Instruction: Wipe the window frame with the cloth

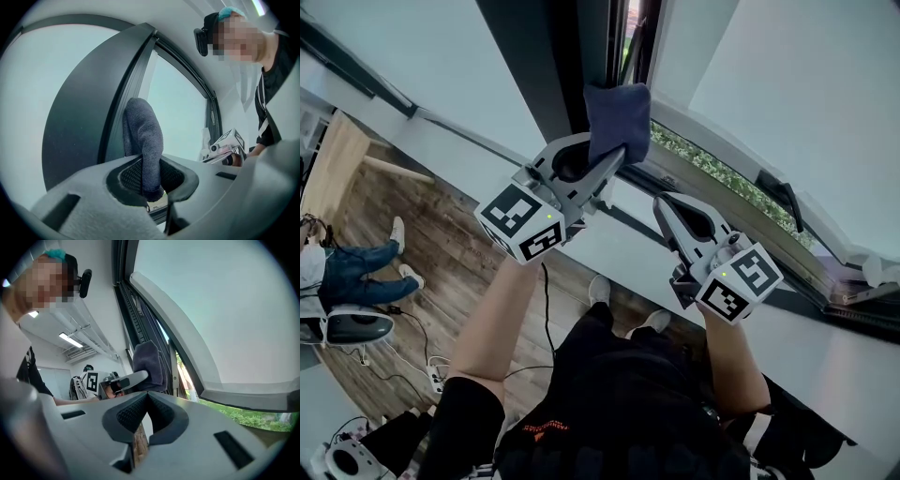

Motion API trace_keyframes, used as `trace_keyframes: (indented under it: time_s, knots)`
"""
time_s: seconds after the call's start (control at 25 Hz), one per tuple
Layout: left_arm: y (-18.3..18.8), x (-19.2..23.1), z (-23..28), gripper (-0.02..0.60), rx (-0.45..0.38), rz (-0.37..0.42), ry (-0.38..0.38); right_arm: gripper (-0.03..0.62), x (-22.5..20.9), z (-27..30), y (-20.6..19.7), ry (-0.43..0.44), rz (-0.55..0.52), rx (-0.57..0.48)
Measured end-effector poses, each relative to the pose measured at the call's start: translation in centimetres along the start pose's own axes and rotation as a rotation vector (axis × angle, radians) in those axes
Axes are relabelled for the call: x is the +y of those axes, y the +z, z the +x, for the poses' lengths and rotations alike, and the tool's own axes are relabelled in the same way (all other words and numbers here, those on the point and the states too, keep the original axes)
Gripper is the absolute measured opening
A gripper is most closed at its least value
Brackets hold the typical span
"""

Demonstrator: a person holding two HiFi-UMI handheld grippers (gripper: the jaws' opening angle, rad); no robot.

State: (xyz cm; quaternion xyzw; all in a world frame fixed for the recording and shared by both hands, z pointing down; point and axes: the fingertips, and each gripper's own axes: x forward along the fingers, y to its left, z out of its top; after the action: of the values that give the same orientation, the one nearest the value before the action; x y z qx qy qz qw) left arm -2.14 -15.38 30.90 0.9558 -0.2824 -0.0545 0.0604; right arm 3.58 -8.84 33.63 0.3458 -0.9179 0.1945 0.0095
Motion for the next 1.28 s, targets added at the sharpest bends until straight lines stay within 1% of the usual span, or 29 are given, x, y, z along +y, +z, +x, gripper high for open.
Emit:
trace_keyframes:
  time_s: [0.32,0.6,1.28]
  knots:
    - [-3.1,0.6,0.2,0.061,0.033,-0.044,0.012,0.003,-0.9,0.1,-1.2,-0.006,0.018,0.020]
    - [-5.7,1.0,-0.1,0.061,0.046,-0.088,0.018,0.003,-1.3,0.1,-2.1,-0.008,0.028,0.041]
    - [-12.2,2.1,-0.6,0.061,0.115,-0.181,0.058,0.003,-2.6,-0.3,-5.1,-0.025,0.067,0.090]
